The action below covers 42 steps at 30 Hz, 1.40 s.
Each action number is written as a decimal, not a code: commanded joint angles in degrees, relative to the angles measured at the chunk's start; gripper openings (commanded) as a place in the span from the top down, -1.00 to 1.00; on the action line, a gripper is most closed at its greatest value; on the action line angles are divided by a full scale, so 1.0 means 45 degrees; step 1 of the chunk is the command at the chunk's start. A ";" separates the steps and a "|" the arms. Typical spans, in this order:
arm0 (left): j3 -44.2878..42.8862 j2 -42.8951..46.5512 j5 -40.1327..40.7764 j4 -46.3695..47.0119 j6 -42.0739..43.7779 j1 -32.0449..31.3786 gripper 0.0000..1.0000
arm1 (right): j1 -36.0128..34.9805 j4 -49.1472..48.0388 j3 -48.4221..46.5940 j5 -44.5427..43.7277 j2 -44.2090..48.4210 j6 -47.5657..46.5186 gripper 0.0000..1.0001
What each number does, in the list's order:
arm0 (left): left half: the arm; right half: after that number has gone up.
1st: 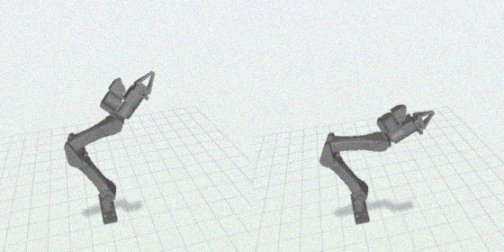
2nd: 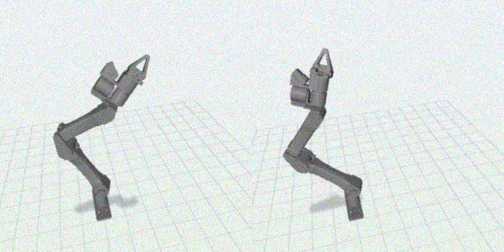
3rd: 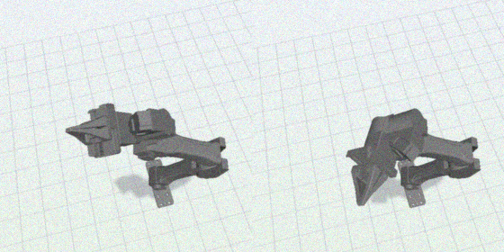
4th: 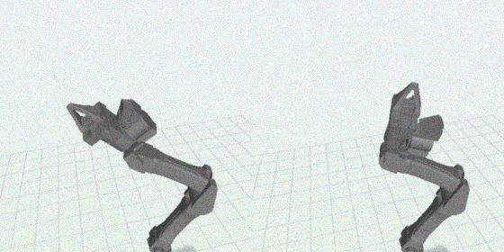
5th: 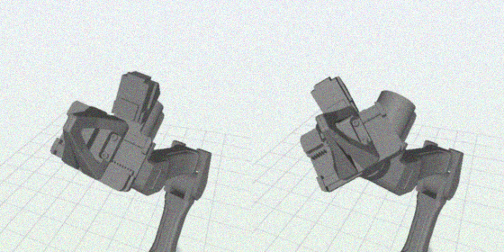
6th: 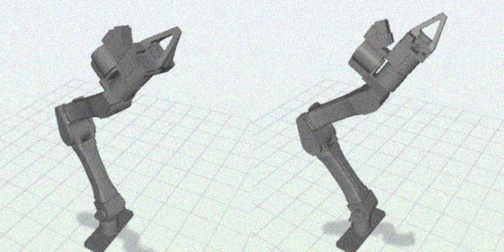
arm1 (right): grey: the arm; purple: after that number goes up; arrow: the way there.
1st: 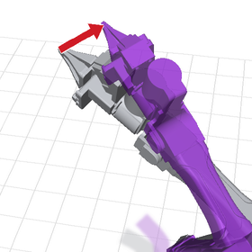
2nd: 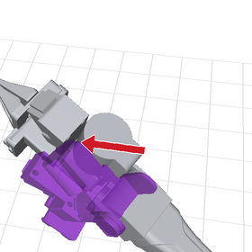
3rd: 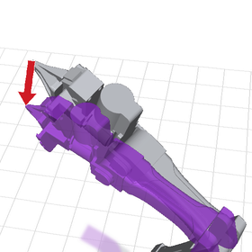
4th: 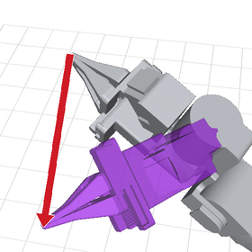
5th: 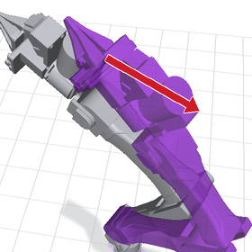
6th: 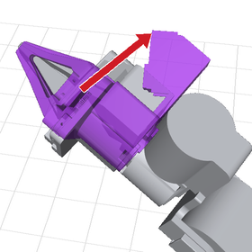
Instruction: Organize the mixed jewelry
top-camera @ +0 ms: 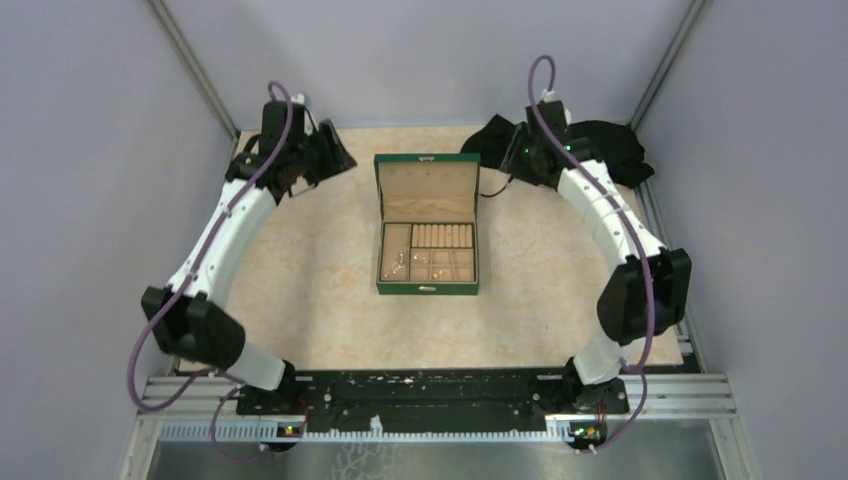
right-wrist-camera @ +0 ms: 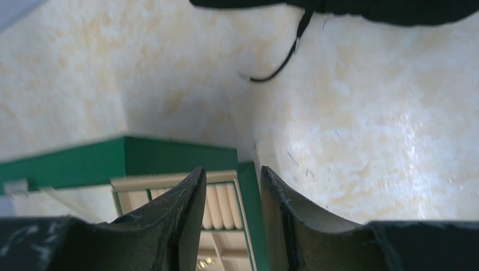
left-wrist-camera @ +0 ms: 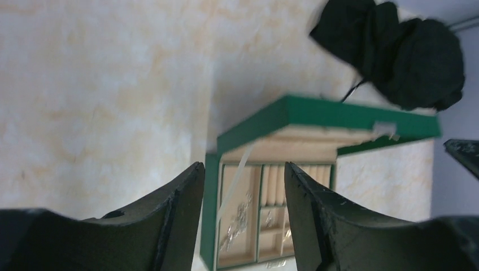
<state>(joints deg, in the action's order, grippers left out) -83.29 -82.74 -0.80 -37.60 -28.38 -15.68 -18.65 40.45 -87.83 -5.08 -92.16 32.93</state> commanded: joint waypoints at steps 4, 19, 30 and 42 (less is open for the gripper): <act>-0.5494 -0.5101 -0.2515 0.0603 -0.0173 0.1127 -0.25 | 0.0979 -0.1479 -0.3541 0.3353 -0.4000 0.1355 0.19; -0.6212 -0.4570 -0.6038 0.0689 0.1160 0.1185 -0.35 | -0.0458 -0.1833 -0.0879 0.9199 -0.1599 -0.0666 0.21; -0.0382 0.0063 -0.2658 -0.0710 0.1469 -0.2557 -0.26 | -0.2566 0.0806 0.2291 0.1843 0.2844 -0.0115 0.35; 0.6562 0.0739 -0.1621 0.2604 -0.0443 -0.4704 -0.12 | -0.4816 -0.1668 0.6759 0.0282 0.1864 0.1598 0.55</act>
<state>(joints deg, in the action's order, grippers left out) -60.60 -78.63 -10.46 -34.76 -27.81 -35.94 -39.79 40.53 -67.66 -0.47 -80.77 36.14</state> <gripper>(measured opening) 0.560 0.227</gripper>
